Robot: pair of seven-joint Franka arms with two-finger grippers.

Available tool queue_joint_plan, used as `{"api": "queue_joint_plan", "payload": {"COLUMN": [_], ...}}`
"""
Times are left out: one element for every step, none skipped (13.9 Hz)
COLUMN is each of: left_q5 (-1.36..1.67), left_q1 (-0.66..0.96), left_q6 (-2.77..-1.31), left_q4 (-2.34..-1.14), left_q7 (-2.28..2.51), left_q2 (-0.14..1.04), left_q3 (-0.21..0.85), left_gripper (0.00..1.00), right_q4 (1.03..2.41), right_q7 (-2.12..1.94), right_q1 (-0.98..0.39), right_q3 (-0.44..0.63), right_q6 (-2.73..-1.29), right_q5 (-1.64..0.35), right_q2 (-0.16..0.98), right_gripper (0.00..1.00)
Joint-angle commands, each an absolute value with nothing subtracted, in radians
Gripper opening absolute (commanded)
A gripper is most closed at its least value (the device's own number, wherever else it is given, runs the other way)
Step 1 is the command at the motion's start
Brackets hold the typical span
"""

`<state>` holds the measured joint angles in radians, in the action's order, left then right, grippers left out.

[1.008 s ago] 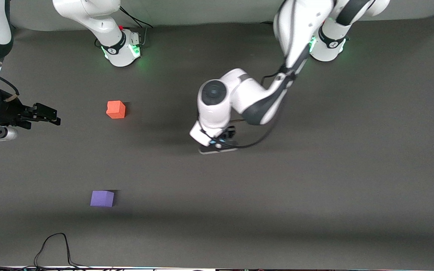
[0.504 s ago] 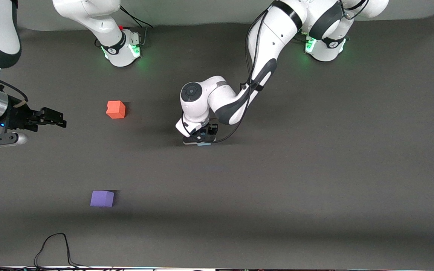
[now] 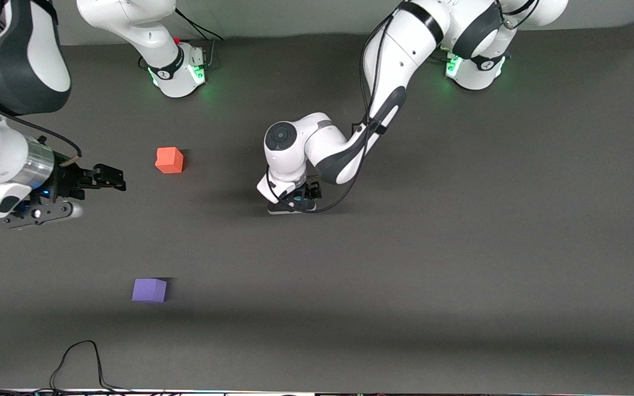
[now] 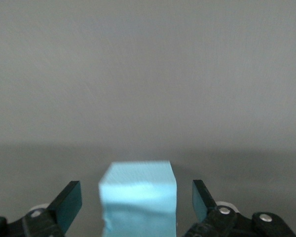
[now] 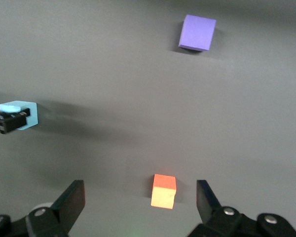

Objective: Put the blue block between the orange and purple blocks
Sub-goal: 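Lower the blue cube onto the table and open the left gripper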

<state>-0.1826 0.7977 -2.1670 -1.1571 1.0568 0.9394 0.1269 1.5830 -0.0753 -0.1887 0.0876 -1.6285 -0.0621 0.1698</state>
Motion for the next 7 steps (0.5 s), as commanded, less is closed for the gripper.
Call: {"api": "queue_joint_plan", "payload": {"left_q5": [-0.12, -0.082, -0.052, -0.022, 0.007, 0.029, 0.046], "left_q1": [0.631, 0.555, 0.484, 0.415, 0.344, 0.275, 0.2], "left_q6": [-2.007, -1.941, -1.89, -1.858, -1.826, -1.804, -1.787], "left_q4": [-1.169, -1.176, -1.208, -1.262, -1.334, -1.41, -1.483], "left_q7": [0.952, 0.889, 0.827, 0.763, 0.686, 0.605, 0.521], "left_q2": [0.78, 0.726, 0.669, 0.605, 0.53, 0.45, 0.375], "left_q3": [0.21, 0.247, 0.265, 0.267, 0.267, 0.267, 0.267], "left_gripper": [1.0, 1.0, 1.0, 1.0, 1.0, 1.0, 1.0], "right_q4": [1.572, 1.572, 1.572, 1.572, 1.569, 1.568, 1.574], "right_q7": [-0.066, -0.064, -0.064, -0.064, -0.054, -0.008, 0.065], "right_q1": [-0.233, -0.244, -0.247, -0.261, -0.276, -0.299, -0.337], "right_q3": [0.095, 0.094, 0.094, 0.094, 0.094, 0.094, 0.094], "right_q6": [-1.658, -1.663, -1.667, -1.677, -1.683, -1.686, -1.704], "right_q5": [-0.077, -0.077, -0.077, -0.078, -0.08, -0.08, -0.078], "right_q2": [0.202, 0.212, 0.222, 0.224, 0.233, 0.238, 0.242], "right_gripper": [1.0, 1.0, 1.0, 1.0, 1.0, 1.0, 1.0]}}
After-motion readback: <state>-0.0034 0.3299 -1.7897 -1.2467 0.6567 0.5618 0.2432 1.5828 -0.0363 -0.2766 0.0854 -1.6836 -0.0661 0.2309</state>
